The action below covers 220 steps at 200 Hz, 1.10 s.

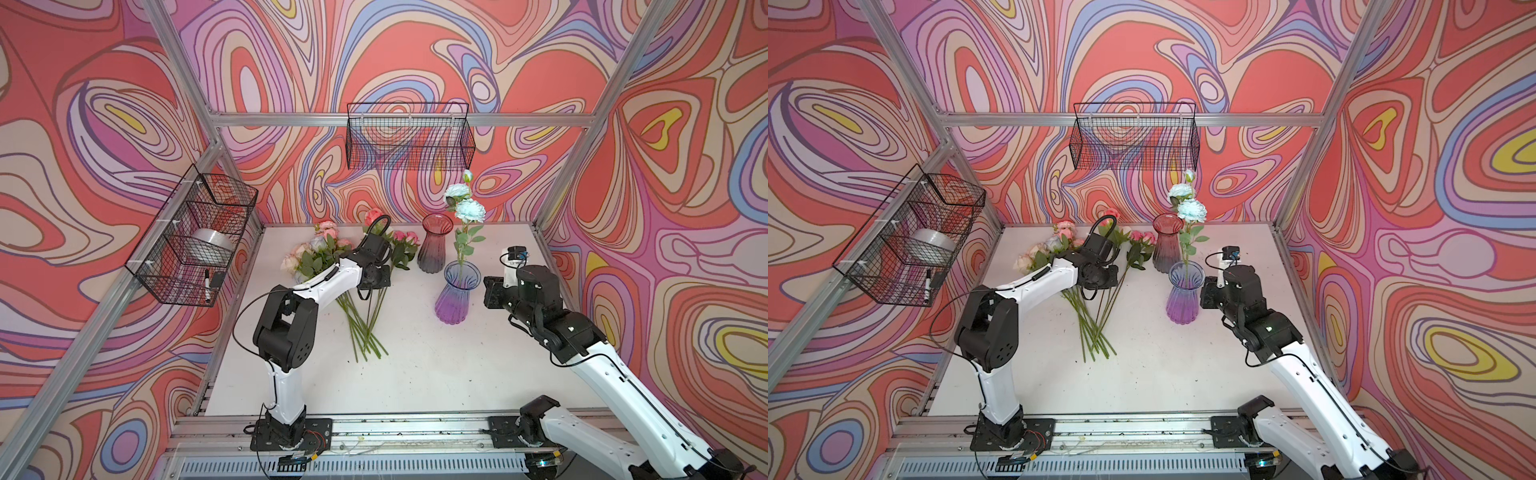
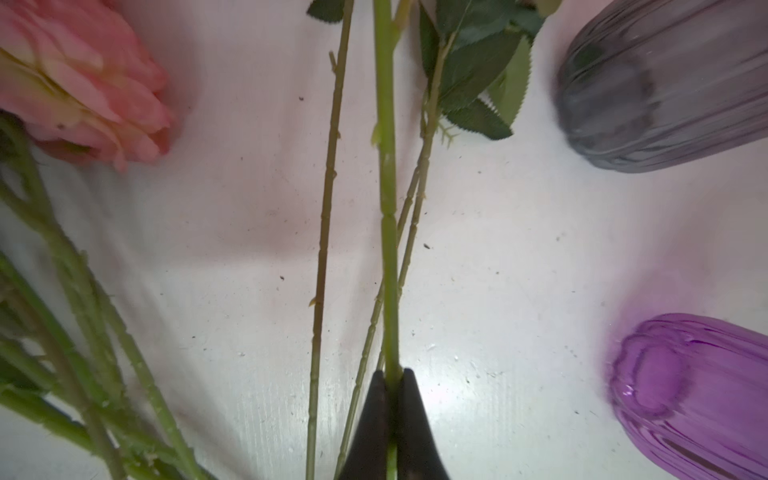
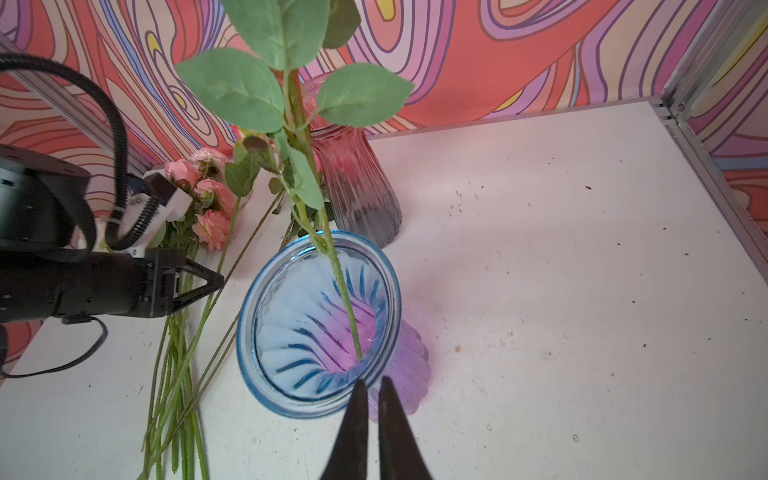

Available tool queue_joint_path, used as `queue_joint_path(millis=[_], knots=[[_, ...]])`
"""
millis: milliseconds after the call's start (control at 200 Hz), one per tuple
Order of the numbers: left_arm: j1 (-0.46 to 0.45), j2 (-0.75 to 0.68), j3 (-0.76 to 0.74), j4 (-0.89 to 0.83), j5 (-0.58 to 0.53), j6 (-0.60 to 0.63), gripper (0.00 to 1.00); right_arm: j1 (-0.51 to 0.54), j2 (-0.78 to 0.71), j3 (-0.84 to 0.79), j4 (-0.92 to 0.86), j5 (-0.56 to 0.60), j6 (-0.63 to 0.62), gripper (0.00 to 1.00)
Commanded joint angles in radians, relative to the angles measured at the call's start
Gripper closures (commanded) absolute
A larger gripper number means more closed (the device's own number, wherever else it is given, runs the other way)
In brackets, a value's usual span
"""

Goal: Arrange the flowers into the vase
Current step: 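Close the left gripper on a pink rose stem while the right gripper draws back, then lift the pink rose upright and pass its stem to the right gripper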

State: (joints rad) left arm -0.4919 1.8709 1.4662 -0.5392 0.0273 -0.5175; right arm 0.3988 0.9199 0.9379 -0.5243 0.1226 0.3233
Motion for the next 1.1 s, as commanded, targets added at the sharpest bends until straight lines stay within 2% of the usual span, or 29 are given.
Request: queue_joint_path(millis=[0,150,320,476,616,726,916,1016,1097], knots=[[0.001,-0.09,-0.034,0.008,0.018,-0.018,1.0,-0.002,0.005,0.036,0.001,0.005,0.001,0.92],[0.001,-0.211,-0.091,0.049,0.046,-0.031,1.0,-0.002,0.005,0.059,0.003,-0.017,0.009,0.92],[-0.01,-0.35,-0.184,0.158,0.123,-0.04,1.0,-0.002,0.0,0.073,0.022,-0.074,0.015,0.84],[-0.086,-0.408,-0.214,0.224,0.188,0.003,1.0,-0.002,-0.009,0.088,0.037,-0.15,0.023,0.77],[-0.167,-0.492,-0.252,0.268,0.17,0.086,1.0,-0.002,-0.036,0.094,0.068,-0.213,0.028,0.72],[-0.197,-0.587,-0.332,0.403,0.171,0.117,1.0,-0.002,-0.056,0.093,0.102,-0.258,0.034,0.7],[-0.223,-0.685,-0.433,0.563,0.214,0.144,1.0,-0.002,-0.052,0.124,0.182,-0.411,0.063,0.66],[-0.225,-0.7,-0.457,0.608,0.238,0.143,1.0,0.002,-0.009,0.151,0.245,-0.512,0.104,0.63],[-0.227,-0.709,-0.472,0.639,0.259,0.14,1.0,0.027,0.04,0.181,0.277,-0.547,0.116,0.63]])
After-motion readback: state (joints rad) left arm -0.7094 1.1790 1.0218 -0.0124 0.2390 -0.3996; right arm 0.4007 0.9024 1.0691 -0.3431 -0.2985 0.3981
